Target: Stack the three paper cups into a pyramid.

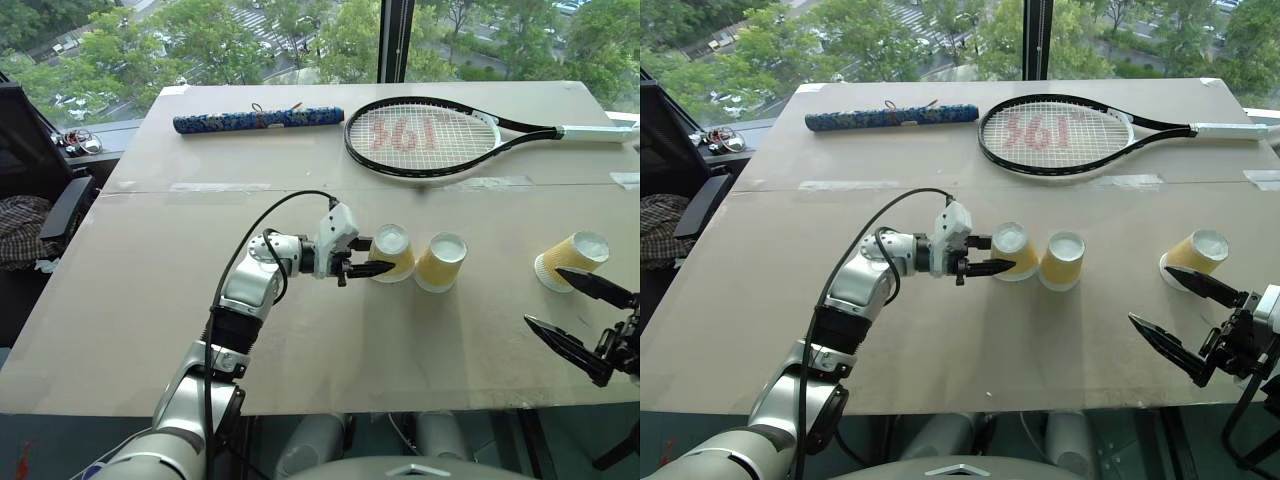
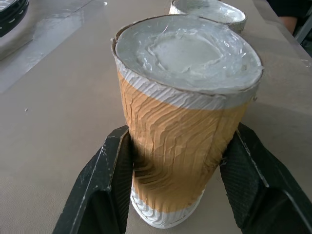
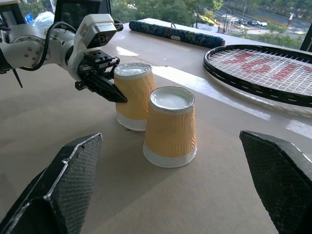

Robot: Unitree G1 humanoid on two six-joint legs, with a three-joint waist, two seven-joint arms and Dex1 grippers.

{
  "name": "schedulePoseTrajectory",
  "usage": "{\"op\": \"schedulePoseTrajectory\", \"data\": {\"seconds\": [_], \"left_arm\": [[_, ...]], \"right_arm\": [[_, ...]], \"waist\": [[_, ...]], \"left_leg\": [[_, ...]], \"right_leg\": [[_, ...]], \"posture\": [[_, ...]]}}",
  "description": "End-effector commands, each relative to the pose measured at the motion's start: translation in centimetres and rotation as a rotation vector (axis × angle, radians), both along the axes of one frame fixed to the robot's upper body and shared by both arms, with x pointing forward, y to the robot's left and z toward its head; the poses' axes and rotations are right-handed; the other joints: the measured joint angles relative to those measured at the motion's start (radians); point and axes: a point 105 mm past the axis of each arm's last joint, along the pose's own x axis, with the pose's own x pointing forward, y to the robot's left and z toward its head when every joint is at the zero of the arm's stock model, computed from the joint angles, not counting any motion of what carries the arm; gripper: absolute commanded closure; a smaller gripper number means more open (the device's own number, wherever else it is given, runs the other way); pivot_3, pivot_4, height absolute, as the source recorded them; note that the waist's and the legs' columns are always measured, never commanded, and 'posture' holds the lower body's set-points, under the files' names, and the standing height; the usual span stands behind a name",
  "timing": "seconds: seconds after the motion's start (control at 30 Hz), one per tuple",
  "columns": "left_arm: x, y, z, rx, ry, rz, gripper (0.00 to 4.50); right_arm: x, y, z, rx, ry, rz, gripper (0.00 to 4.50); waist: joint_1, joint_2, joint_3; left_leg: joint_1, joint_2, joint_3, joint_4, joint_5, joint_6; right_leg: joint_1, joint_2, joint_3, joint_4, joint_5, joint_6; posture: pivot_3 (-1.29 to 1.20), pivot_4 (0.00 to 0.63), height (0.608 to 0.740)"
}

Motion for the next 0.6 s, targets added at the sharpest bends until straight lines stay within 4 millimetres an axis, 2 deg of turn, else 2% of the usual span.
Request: {"op": "schedulePoseTrajectory", "data": {"seconds": [0.03, 0.3, 0.4, 0.5, 0.6], "left_arm": [[-0.3, -0.3, 0.5, 0.016, -0.050, -0.016, 2.14], [-0.8, -0.6, 0.2, 0.009, -0.023, -0.033, 2.14], [-1.0, -0.3, 0.2, 0.011, -0.009, -0.038, 1.18], [-1.0, 0.3, 1.2, -0.013, -0.038, -0.017, 0.03], [-1.3, 1.4, 2.2, -0.055, -0.035, 0.005, 0.03]], "right_arm": [[-0.4, 0.4, 0.6, -0.013, -0.026, 0.003, 0.00], [-0.4, 0.4, 0.5, -0.016, -0.027, -0.016, 0.00], [-0.2, 0.2, 0.5, -0.015, -0.033, -0.047, 0.00], [0.5, -0.6, 0.7, -0.010, -0.058, -0.142, 0.00], [1.0, -1.3, 0.6, -0.038, -0.080, -0.253, 0.00]], "waist": [[0.000, 0.000, 0.000], [0.001, 0.001, -0.001], [0.000, 0.001, -0.001], [-0.002, 0.001, -0.001], [-0.001, 0.001, -0.001]], "left_leg": [[0.000, 0.000, 0.000, 0.000, 0.000, 0.000], [0.000, 0.000, 0.000, 0.000, 0.000, 0.000], [0.000, 0.000, 0.000, 0.000, 0.000, 0.000], [0.000, 0.000, 0.000, 0.000, 0.000, 0.000], [0.000, 0.000, 0.000, 0.000, 0.000, 0.000]], "right_leg": [[0.000, 0.000, 0.000, 0.000, 0.000, 0.000], [0.000, 0.000, 0.000, 0.000, 0.000, 0.000], [0.000, 0.000, 0.000, 0.000, 0.000, 0.000], [0.000, 0.000, 0.000, 0.000, 0.000, 0.000], [0.000, 0.000, 0.000, 0.000, 0.000, 0.000]], "posture": [[0.00, 0.150, 0.740], [0.00, 0.150, 0.740], [0.00, 0.150, 0.740], [0.00, 0.150, 0.740], [0.00, 0.150, 0.740]]}}
